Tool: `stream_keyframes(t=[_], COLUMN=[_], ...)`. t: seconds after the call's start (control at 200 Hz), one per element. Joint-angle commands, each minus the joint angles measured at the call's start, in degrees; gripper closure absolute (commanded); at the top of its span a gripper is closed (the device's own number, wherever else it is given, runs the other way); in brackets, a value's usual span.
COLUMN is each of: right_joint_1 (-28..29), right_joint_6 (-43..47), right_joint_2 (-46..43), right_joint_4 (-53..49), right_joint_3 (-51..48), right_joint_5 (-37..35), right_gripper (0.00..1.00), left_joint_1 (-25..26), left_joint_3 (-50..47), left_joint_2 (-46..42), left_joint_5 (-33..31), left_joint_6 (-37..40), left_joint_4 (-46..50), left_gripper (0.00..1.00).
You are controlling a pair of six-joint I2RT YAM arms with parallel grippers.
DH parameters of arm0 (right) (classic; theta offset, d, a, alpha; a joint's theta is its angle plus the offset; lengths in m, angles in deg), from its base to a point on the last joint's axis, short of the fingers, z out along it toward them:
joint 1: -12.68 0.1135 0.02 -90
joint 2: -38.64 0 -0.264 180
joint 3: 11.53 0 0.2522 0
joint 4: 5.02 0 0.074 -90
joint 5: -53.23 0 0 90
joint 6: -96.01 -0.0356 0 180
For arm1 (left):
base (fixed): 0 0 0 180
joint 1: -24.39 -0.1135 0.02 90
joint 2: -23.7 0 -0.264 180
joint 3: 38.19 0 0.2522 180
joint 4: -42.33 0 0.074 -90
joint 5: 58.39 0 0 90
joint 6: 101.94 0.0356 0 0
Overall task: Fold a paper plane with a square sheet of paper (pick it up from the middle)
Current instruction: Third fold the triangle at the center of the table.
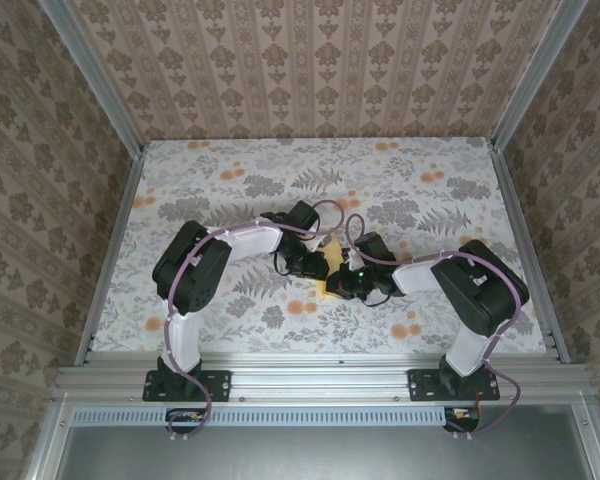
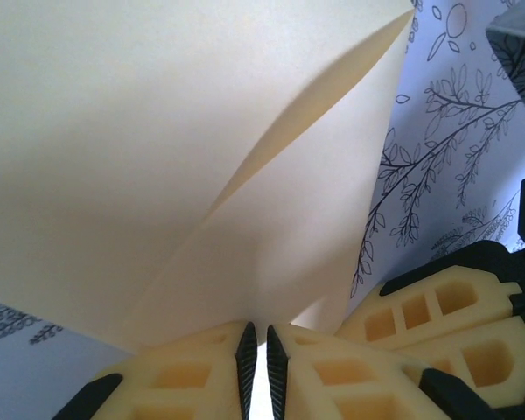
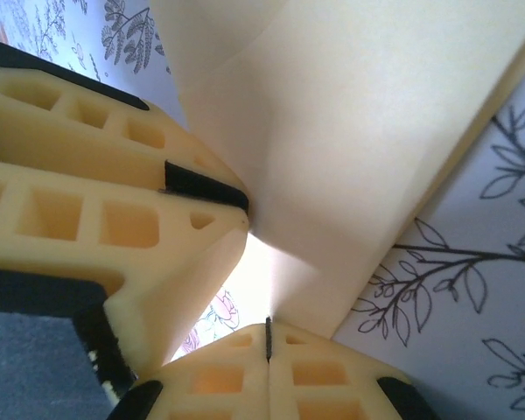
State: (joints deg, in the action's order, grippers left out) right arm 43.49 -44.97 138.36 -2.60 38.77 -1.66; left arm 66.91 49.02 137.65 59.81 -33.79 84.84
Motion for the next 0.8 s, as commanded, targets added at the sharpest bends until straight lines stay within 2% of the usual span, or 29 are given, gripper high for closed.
stream_keyframes(t=[0.0, 0.395, 0.795], right_joint_1=[1.6, 1.7, 2.1], right_joint_6=[1.0, -0.5, -0.6], right_joint_2=[3.7, 4.3, 3.3], right_joint_4=[-4.1, -1.0, -0.8], right_joint_3=[-0.5, -0.1, 0.5], right_joint_5=[-2.2, -1.9, -2.1], right_gripper=[0.92, 0.92, 0.91], left_joint_1=[-0.4, -1.0, -1.9], left_joint_3=[3.7, 2.8, 1.0], left_joint_2=[-0.9, 0.7, 3.6], left_joint_5=[0.2, 4.6, 2.4], left_joint_6=[-1.5, -4.2, -2.5], left_joint_4=[-1.4, -5.6, -4.3], left_gripper=[0.74, 0.73, 0.77])
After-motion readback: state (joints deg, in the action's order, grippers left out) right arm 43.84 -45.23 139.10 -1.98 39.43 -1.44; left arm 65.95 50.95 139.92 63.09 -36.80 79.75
